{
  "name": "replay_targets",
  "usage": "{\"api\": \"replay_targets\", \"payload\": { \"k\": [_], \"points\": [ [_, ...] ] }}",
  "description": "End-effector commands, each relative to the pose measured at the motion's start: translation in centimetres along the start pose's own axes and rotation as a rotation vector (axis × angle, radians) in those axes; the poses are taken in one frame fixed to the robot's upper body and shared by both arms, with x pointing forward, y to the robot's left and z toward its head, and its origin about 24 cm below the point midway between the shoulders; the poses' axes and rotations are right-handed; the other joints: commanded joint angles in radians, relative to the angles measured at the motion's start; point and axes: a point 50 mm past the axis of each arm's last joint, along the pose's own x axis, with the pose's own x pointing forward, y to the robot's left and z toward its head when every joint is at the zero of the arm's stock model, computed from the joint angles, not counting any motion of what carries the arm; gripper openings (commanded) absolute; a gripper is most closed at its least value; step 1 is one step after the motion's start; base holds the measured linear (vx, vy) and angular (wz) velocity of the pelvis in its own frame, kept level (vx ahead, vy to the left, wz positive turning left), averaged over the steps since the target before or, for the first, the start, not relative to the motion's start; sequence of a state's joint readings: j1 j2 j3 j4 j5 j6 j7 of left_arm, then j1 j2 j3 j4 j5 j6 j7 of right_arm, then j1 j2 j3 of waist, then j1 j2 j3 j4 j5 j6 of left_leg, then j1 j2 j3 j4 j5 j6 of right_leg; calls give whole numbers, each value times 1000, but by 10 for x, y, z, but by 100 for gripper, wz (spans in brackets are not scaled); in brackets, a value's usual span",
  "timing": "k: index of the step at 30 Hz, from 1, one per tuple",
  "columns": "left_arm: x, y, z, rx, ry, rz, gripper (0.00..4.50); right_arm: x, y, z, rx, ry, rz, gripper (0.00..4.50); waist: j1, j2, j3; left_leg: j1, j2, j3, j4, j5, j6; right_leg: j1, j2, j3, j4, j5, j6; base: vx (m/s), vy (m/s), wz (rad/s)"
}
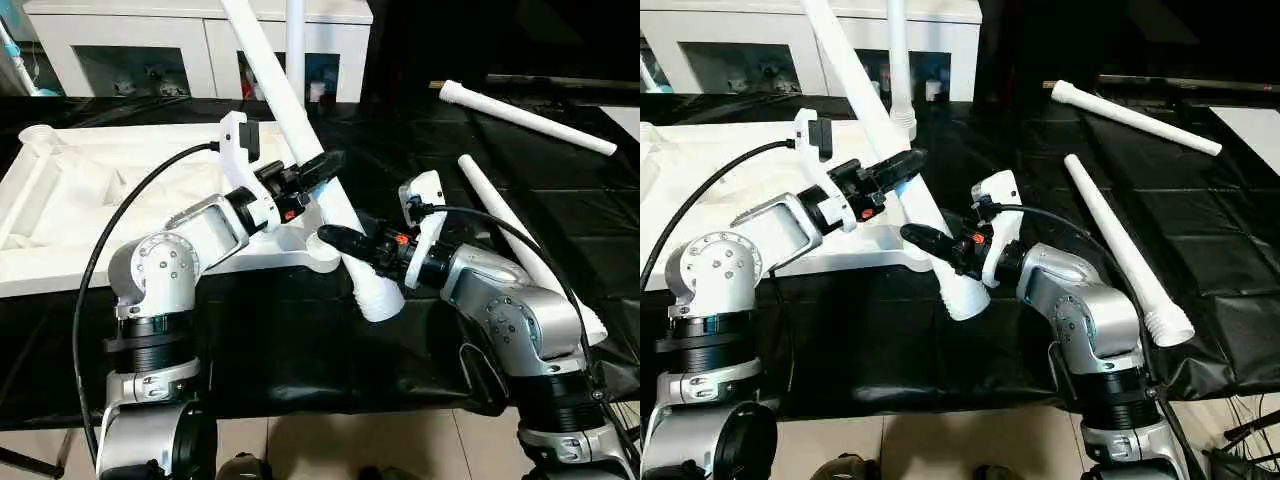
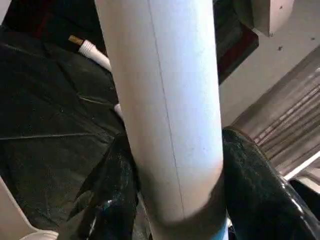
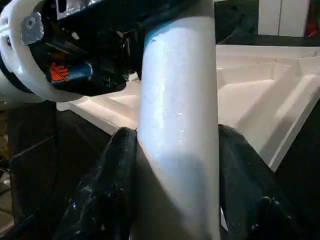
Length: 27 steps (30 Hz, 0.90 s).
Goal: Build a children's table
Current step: Pick table leg
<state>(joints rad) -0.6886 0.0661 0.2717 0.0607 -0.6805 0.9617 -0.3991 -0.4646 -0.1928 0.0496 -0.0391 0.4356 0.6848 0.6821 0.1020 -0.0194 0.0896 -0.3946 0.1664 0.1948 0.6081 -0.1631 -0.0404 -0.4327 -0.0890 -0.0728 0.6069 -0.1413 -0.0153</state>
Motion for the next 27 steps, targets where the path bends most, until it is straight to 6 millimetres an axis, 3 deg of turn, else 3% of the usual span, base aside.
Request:
{"api": "replay_targets", "payload": {
  "k": [1,5,8,13,26,27],
  "points": [
    [2,-6,2,26,0,-31,209,-2,-2,6,-41,-15,-21,181,2,6,-99,22,50,-31,-70,-228,6,65,-55,41,-78,-307,-134,0,0,0],
    [2,-6,6,35,-17,-36,195,-2,-2,7,-49,-11,-19,181,3,2,-99,23,50,-30,-69,-225,8,65,-57,41,-78,-310,-135,0,0,0],
    [1,-8,9,66,-15,-44,188,-1,-3,7,-2,-11,-4,251,3,-1,-97,22,50,-30,-69,-220,12,65,-57,42,-78,-318,-133,0,0,0],
    [0,-11,11,137,17,-73,180,-3,-3,6,-34,70,25,284,2,2,-97,23,50,-30,-69,-215,8,65,-55,42,-76,-322,-122,0,0,0],
    [-6,-34,12,209,95,-317,178,-25,-3,7,-15,218,202,294,4,-11,-94,21,52,-27,-64,-194,23,65,-58,44,-76,-348,-128,0,0,0],
    [-7,-36,12,208,105,-342,178,-26,-2,6,-13,232,227,294,3,-16,-93,20,51,-25,-64,-191,24,65,-58,44,-76,-351,-127,0,0,0]
  ]
}}
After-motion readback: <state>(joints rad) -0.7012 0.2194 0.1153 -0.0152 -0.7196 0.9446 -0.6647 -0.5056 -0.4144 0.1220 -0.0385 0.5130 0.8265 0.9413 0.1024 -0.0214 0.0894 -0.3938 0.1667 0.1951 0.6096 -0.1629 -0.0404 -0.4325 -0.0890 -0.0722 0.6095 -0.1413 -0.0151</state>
